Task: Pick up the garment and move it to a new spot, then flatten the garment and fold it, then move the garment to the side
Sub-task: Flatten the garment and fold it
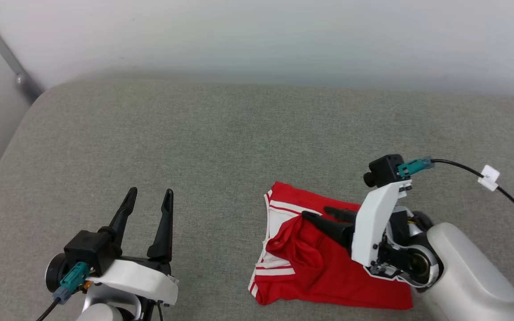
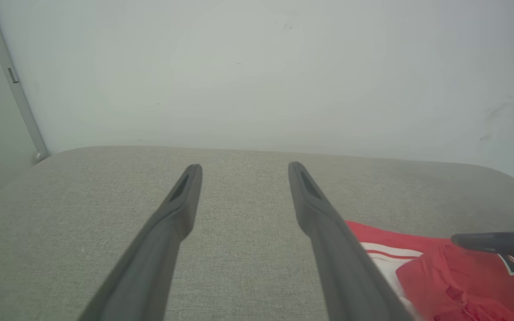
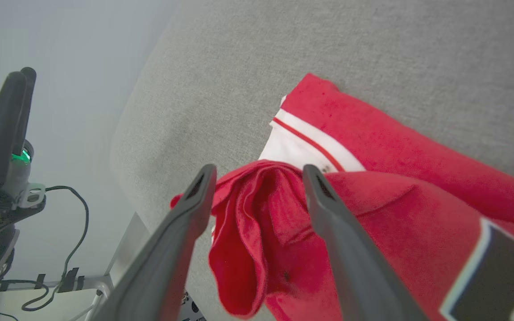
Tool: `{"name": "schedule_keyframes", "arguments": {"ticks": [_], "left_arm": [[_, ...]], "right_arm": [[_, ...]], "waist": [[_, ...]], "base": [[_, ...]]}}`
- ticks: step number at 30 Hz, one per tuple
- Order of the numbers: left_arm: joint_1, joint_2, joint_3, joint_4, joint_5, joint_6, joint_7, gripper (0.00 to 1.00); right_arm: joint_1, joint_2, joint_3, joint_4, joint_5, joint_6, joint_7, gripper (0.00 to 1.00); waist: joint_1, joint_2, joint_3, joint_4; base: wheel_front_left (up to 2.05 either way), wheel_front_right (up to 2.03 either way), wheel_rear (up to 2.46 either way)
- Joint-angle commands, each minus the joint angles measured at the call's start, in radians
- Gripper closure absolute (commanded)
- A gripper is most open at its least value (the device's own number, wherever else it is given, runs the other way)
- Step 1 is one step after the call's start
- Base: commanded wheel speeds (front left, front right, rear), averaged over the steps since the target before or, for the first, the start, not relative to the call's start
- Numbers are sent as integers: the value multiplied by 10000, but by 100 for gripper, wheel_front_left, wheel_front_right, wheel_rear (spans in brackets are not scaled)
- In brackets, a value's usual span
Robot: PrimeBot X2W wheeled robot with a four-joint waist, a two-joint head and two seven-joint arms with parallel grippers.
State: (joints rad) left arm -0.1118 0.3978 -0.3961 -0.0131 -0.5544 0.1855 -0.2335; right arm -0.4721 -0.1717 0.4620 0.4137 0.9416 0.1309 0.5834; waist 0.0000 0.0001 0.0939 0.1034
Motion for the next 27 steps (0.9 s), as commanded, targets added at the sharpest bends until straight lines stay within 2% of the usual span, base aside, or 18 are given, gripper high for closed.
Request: {"name": "schedule_keyframes", "arguments": {"ticks": [1,5,11,15,18,27], "left_arm": [[-89,-12,5,29,18,18,-65,0],[55,23,40,71,19,84,-91,0],[334,75,218,39,-80,163,-154,0],[559,81,315,-1,-56,270,-187,0],[745,125,359,-15,22,357,-222,0],[1218,236,368,78,88,596,-217,0]], "right_arm": [[-98,-360,143,-218,-462,-6,-355,0],[15,-1281,-4,-564,-2279,-6,-1896,0],[898,-1777,-1967,-591,-4691,-6,-4173,0],[1863,-1500,-3458,-1119,-5824,-6,-5332,0],[2698,-1194,-4112,-1954,-6374,-6,-5774,0],[5397,153,-5115,-4635,-7107,-6,-5746,0]], "waist": [[0,-1,-67,-122],[0,-1,-173,-336],[0,-1,-407,-626],[0,-1,-604,-767],[0,-1,-754,-841],[0,-1,-1202,-843]], "base": [[0,0,0],[0,0,0],[0,0,0],[0,0,0],[0,0,0],[0,0,0]]}}
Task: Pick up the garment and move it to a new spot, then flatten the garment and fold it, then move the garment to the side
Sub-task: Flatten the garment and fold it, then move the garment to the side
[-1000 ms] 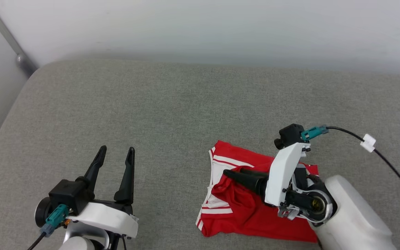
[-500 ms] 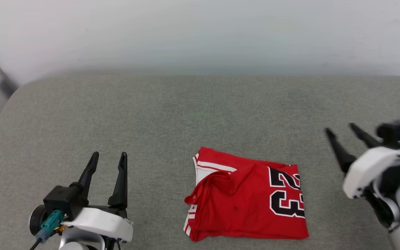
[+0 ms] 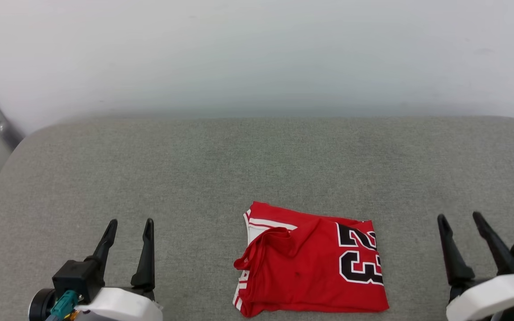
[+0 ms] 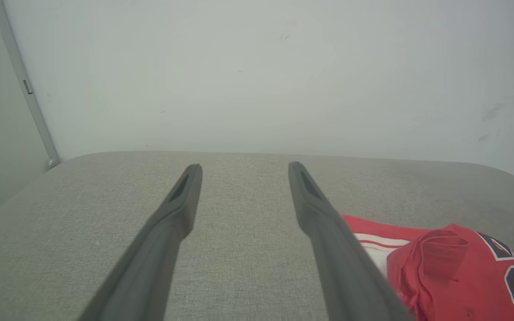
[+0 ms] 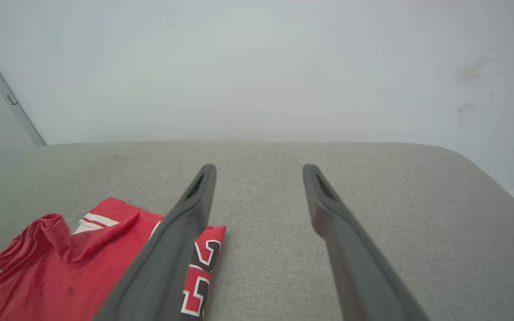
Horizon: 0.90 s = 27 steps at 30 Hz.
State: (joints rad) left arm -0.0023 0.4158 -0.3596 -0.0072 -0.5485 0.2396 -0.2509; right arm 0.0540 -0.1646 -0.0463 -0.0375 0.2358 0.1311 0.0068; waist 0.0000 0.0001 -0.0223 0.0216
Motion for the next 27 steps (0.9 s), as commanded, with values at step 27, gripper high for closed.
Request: {"name": "schedule_keyframes", "arguments": {"ticks": [27], "left_arm": [[276,-35,168,-251,-235,423,101,0]], "right_arm": [[380,1040,-3472,-648,1247,-7,3790,0]], "waist": [[0,-1,80,-15]], "base": [[0,0,0]]}}
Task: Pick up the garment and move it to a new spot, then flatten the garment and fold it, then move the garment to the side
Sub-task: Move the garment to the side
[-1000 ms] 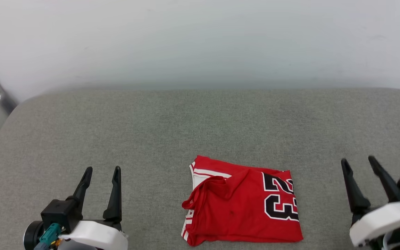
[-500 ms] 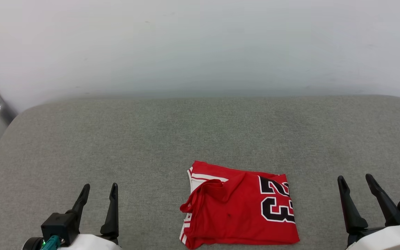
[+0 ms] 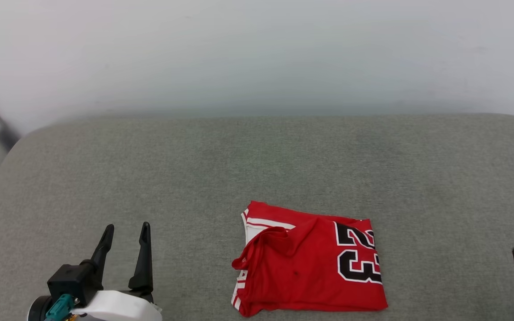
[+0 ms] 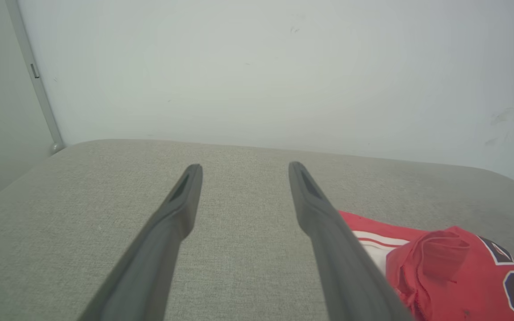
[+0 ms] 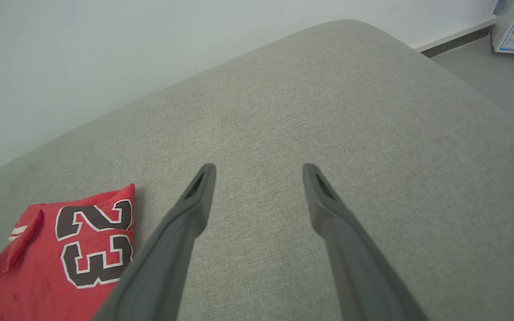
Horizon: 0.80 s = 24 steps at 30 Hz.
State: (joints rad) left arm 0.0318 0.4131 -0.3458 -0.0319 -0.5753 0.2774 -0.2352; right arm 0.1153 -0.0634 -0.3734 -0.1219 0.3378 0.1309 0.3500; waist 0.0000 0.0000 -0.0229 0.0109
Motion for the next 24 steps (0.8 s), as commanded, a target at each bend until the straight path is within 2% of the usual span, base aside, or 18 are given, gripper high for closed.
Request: {"name": "schedule_keyframes", "arguments": {"ticks": [1,5,10,11,16,20,24], "left_arm": [[-110,-26,44,27,70,56,-78,0],[-311,-179,97,76,100,-18,-158,0],[-592,-430,134,169,192,-158,-236,0],[-592,-430,134,169,192,-158,-236,0],[-953,-666,126,356,339,-340,-280,0],[-1210,-836,153,546,442,-505,-298,0],[-1332,-930,216,715,504,-640,-308,0]], "right_arm": [[-379,-77,-600,432,370,-5,871,0],[-951,-266,-1644,1385,1158,-5,3189,0],[-1683,-98,-2739,2512,2127,-5,6175,0],[-1683,-98,-2739,2512,2127,-5,6175,0],[-2832,149,-3663,3764,3466,-5,8329,0],[-3650,132,-3359,5606,5422,-6,9028,0],[-4103,150,-2487,6808,6812,-6,8851,0]], "waist": [[0,0,134,159],[0,0,399,463],[0,0,830,840],[0,0,830,840],[0,0,1313,1217],[0,0,1570,1411],[0,0,1677,1455]], "base": [[0,0,0],[0,0,0],[0,0,0],[0,0,0],[0,0,0],[0,0,0],[0,0,0]]}}
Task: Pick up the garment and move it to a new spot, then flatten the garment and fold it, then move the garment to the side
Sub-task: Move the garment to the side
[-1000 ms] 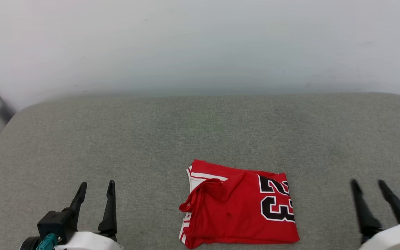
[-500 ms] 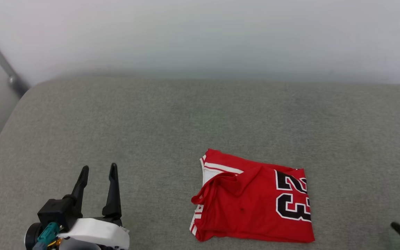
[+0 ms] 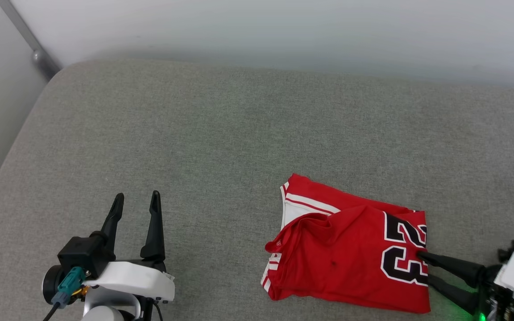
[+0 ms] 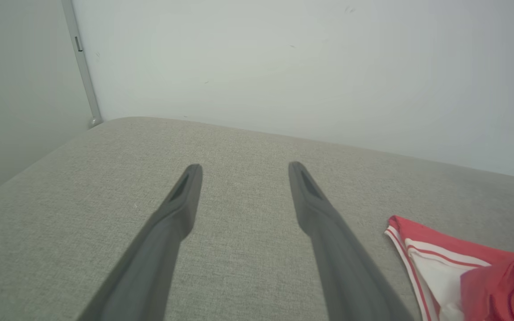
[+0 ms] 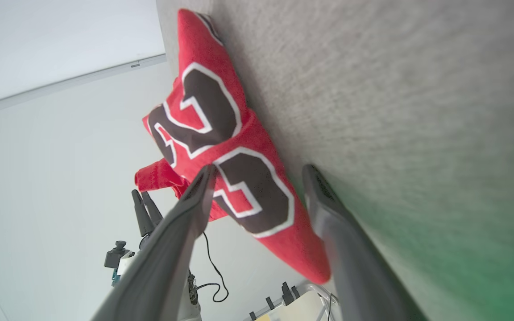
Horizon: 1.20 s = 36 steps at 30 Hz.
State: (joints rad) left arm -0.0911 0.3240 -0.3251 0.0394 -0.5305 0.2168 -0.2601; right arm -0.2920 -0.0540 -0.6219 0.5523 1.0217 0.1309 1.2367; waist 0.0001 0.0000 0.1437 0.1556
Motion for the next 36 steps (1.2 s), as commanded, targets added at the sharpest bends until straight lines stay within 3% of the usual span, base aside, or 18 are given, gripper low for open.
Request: {"name": "schedule_keyframes", "arguments": {"ticks": [1,5,6,7,8,15,22,30,36], "left_arm": [[-125,-36,30,37,79,-47,-61,0],[-259,-52,95,93,141,-157,-65,0],[-270,-50,108,106,168,-204,-66,0],[-293,-62,111,129,178,-216,-67,0],[-332,-58,126,139,204,-238,-65,0],[-277,-84,253,284,279,-380,-67,0],[25,52,269,377,335,-471,-57,0],[99,212,339,7,357,-399,-43,0],[-557,518,399,-680,600,-435,105,0]], "right_arm": [[-133,64,257,279,273,-5,-82,0],[-437,121,1251,880,1105,-3,-514,0],[-452,126,1512,911,1155,-3,-651,51],[-452,123,1727,915,1266,-3,-802,96],[-442,126,1921,956,1408,-3,-902,100],[-258,87,3026,280,1438,-3,-1601,100],[162,-298,4270,-1415,-342,-5,-2499,100],[-200,-1232,5284,-2134,-3098,-5,-3474,100],[-1204,-1645,5382,-1883,-4361,-5,-3785,100]], "waist": [[-1,0,23,4],[-1,0,77,-8],[-1,0,91,-3],[-1,0,99,2],[-1,0,107,0],[-1,0,-29,-164],[-1,0,-541,-782],[-1,0,-399,-2369],[-1,0,920,-3917]], "base": [[0,0,0],[0,0,0],[0,0,0],[0,0,0],[0,0,0],[0,0,0],[0,0,0],[0,0,0],[0,0,0]]}}
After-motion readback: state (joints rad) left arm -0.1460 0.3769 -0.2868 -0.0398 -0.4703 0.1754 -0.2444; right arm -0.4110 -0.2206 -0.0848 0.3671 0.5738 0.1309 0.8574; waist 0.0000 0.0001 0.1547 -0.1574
